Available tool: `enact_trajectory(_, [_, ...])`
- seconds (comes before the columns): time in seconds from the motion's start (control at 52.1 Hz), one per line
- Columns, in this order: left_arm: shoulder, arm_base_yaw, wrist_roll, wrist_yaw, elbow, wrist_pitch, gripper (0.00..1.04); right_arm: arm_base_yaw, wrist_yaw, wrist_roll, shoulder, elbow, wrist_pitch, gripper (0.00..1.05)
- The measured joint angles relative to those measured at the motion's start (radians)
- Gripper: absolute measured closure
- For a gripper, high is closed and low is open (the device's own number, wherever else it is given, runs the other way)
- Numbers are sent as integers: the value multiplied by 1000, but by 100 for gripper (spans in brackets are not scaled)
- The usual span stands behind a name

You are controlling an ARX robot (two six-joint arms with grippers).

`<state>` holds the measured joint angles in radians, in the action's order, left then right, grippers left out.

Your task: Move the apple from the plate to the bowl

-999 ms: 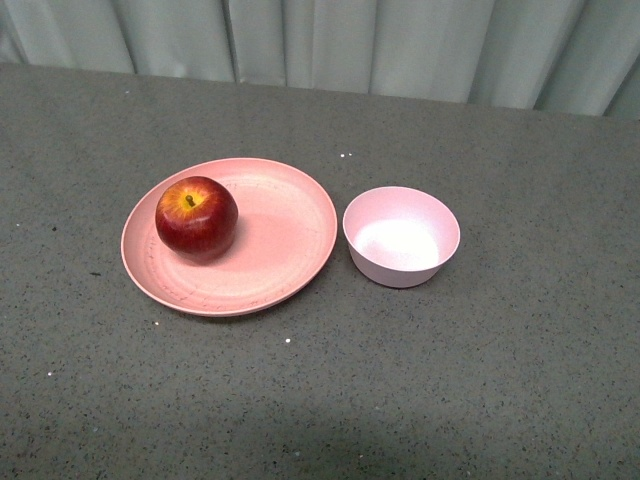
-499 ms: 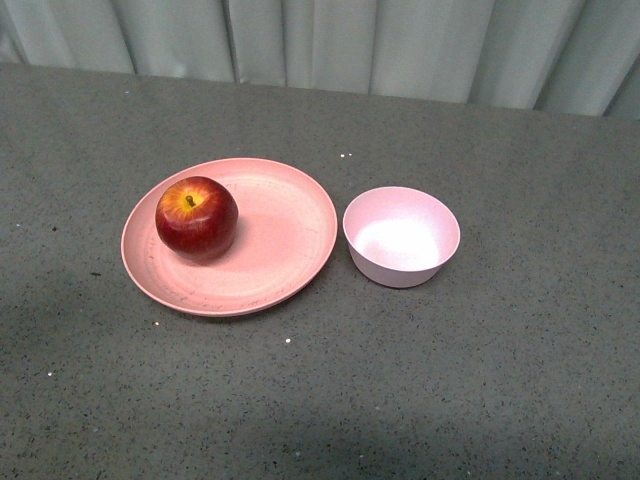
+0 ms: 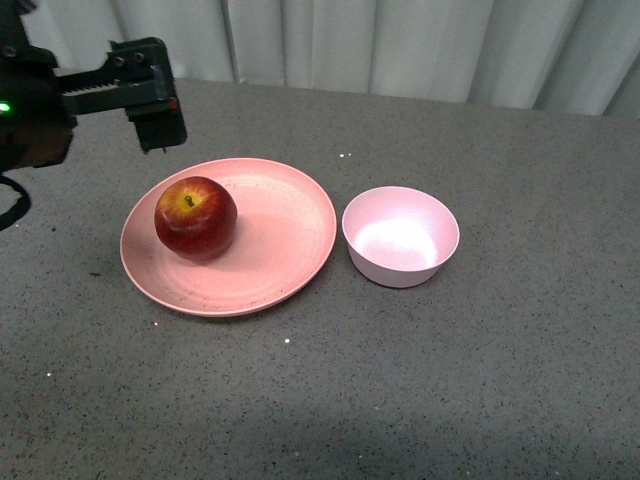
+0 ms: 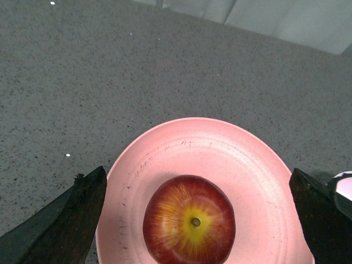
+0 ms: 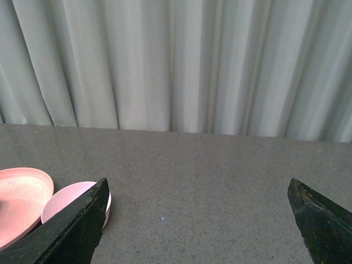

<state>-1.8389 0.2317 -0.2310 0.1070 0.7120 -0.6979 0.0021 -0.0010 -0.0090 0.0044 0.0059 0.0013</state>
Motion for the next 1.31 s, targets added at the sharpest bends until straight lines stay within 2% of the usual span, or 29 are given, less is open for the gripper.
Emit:
enact_trajectory(0.269, [-147,16,23,32,86,46,7,0,0,0,0,0,0,9])
enact_trajectory(1.152, [-239,33,90,-31,111,109,7,0,0,0,0,0,0,9])
enact_trajectory(1.191, [-239,32,96,-32,111,109,12,0,0,0,0,0,0,9])
enact_trajectory(1.248, [-239,31,99,-34,111,109,25,0,0,0,0,0,0,9])
enact_trajectory(1.306, [-238,32,109,-31,111,113,31,0,0,0,0,0,0,9])
